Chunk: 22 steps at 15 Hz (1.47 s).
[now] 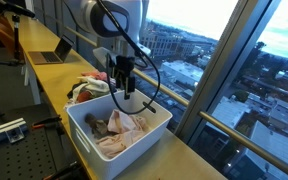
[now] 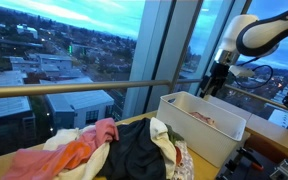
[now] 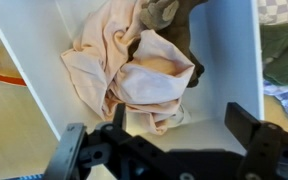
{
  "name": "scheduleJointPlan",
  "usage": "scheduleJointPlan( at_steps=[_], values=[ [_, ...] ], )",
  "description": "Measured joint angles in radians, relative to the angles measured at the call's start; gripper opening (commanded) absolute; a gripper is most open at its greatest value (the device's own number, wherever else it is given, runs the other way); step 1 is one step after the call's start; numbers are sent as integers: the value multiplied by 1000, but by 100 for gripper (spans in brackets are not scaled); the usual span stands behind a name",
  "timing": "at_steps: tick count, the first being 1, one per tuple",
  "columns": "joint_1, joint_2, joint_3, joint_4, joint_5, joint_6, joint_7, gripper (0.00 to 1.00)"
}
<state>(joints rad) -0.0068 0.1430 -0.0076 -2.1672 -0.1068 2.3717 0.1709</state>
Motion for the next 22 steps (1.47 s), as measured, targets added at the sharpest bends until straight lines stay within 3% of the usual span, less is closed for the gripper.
scheduleJointPlan(
  at_steps=[5, 12, 13, 15, 22],
  values=[
    [-14, 209, -1, 41, 38, 98, -58, 100],
    [-10, 517, 7, 197, 45, 125, -63, 97],
    [-10, 546, 7, 219, 46, 124, -63, 74],
    [-10, 579, 7, 245, 47, 123, -63, 68],
    [-17, 550, 5, 229, 75, 123, -63, 15]
  ],
)
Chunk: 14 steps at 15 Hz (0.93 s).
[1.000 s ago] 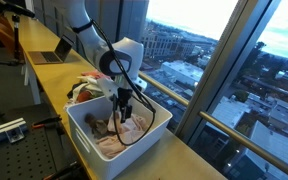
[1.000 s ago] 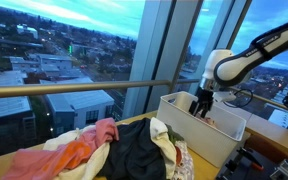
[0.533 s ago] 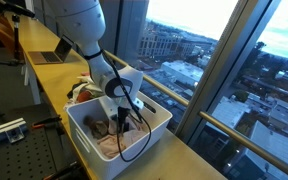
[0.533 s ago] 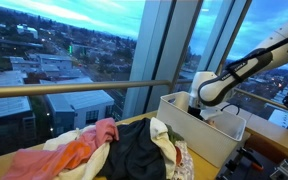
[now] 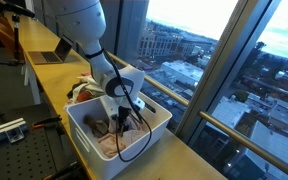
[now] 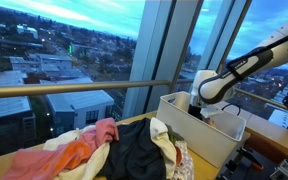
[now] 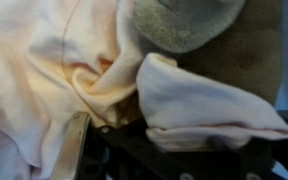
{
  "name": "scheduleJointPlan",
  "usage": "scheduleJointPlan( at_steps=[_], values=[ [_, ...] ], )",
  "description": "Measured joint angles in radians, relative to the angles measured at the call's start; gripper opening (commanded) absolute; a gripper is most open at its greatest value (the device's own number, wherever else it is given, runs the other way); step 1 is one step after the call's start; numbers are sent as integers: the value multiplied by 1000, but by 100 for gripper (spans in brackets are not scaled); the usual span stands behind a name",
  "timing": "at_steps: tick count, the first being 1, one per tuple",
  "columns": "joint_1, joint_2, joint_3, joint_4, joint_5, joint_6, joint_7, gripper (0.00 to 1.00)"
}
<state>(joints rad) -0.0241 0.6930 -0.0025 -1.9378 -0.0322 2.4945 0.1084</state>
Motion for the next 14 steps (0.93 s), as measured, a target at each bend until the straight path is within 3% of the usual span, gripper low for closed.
scheduleJointPlan(
  at_steps=[1, 3, 9, 14],
  values=[
    [-2, -17, 0, -15, 15, 1, 0, 7],
    [-11, -66, 1, -54, 48, 1, -1, 0],
    [-56, -330, -12, -192, 96, -3, -8, 0],
    [-30, -570, -15, -212, 81, -42, -1, 0]
  ],
)
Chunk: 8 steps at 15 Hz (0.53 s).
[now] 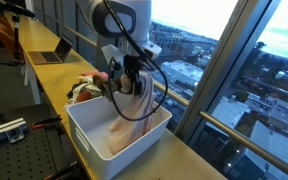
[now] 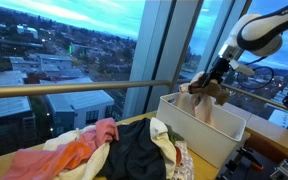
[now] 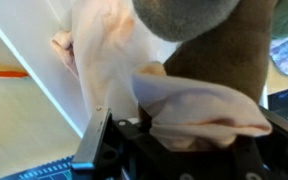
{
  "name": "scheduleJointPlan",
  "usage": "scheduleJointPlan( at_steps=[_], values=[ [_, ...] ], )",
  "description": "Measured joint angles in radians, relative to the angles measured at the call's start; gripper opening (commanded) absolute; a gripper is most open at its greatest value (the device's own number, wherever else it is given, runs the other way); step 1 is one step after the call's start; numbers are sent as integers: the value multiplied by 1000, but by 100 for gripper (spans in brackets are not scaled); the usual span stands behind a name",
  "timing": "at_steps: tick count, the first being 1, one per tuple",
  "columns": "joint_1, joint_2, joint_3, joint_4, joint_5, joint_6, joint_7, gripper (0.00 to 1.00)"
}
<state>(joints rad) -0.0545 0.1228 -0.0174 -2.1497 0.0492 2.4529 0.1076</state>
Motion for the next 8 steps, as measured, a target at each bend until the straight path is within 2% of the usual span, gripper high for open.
scheduleJointPlan(
  at_steps=[4, 8],
  values=[
    [69, -134, 34, 49, -92, -54, 45, 0],
    [142, -188, 120, 161, -189, -141, 97, 0]
  ],
)
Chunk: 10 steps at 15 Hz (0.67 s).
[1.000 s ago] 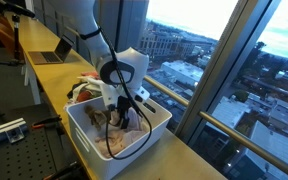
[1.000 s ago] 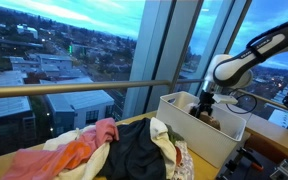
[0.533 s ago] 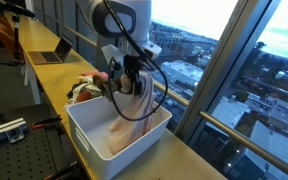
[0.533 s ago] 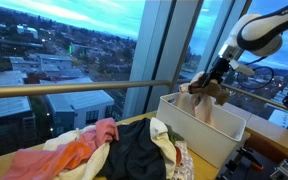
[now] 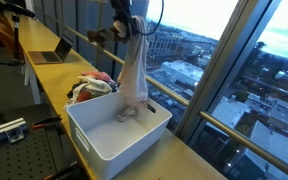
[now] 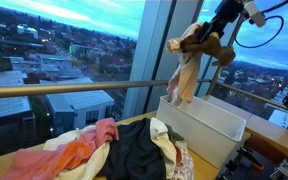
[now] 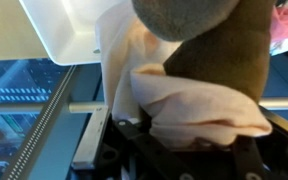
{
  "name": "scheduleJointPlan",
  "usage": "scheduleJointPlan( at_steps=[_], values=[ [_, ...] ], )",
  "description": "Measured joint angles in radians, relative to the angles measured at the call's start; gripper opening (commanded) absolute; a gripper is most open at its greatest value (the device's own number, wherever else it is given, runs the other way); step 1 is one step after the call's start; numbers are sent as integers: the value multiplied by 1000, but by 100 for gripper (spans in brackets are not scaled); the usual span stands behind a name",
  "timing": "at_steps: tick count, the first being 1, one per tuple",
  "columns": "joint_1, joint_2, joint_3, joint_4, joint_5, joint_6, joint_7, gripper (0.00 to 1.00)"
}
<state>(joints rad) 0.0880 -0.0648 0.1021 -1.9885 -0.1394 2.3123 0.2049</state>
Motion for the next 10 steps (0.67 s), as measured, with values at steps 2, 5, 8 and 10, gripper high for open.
scheduleJointPlan(
  at_steps=[2, 5, 8, 10],
  values=[
    [38, 1, 50, 72, -37, -51, 27, 0],
    [100, 36, 126, 193, -83, -147, 88, 0],
    [173, 132, 187, 329, -112, -235, 168, 0],
    [229, 227, 203, 409, -124, -263, 219, 0]
  ],
)
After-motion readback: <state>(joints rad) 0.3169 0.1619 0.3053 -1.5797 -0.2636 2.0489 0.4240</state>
